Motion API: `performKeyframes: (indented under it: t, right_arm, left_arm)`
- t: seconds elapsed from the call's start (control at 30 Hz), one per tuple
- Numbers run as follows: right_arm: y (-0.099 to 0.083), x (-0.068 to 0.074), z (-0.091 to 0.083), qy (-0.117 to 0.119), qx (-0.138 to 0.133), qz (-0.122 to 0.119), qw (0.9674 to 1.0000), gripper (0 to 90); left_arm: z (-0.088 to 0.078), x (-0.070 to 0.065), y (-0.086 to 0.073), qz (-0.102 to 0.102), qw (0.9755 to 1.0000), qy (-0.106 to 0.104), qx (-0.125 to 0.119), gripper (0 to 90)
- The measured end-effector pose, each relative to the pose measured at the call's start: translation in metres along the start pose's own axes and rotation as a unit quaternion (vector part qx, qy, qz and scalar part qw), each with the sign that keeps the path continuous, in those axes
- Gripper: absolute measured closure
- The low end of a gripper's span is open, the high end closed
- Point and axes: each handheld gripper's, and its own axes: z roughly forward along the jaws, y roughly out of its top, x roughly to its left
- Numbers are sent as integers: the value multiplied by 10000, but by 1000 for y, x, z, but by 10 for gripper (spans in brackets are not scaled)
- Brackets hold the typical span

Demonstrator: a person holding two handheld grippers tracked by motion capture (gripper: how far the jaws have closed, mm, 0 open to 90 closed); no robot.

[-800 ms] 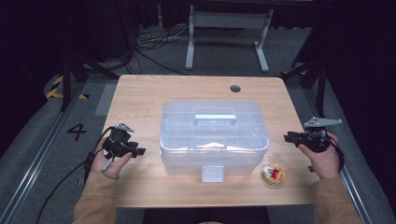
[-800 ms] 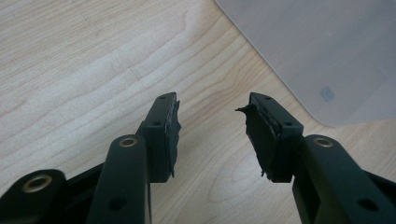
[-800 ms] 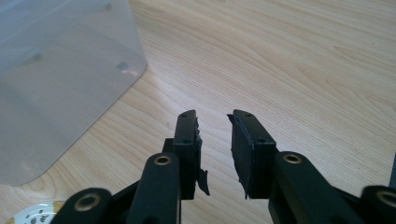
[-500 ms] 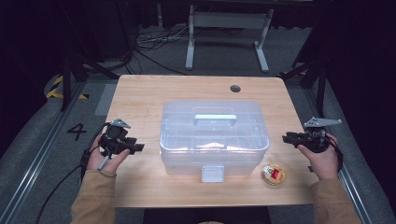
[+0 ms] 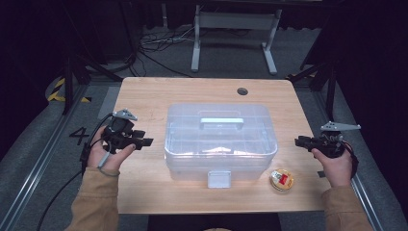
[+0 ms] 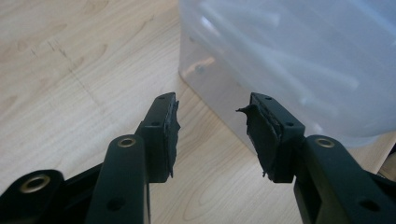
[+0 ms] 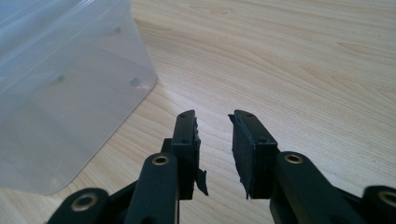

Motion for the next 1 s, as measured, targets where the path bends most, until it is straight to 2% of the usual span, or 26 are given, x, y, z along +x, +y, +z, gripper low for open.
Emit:
performKeyframes:
  t: [0.03,0.1,0.23,0.57,0.83,0.9,1.0]
  right_arm:
    - [0,0,1,4,35,1,10000,703]
    - [0,0,1,10,45,9,10000,699]
    - [-2,0,2,17,82,24,10000,675]
    - [-9,3,2,16,131,31,9999,662]
    - [-13,4,3,29,199,37,9998,653]
    - [-13,4,3,32,203,40,9998,651]
    - [-15,4,3,37,206,41,9998,646]
  left_arm:
    - [-3,-5,8,115,9999,-74,-14,534]
    - [-5,-8,12,149,9998,-89,-14,534]
    - [-11,-20,25,351,9992,-171,-69,532]
    - [-18,-37,52,676,9972,-319,-91,532]
    - [-17,-52,71,1000,9936,-522,-111,530]
    - [-16,-55,73,1025,9931,-561,-114,529]
    - [-10,-63,79,1153,9908,-708,-104,530]
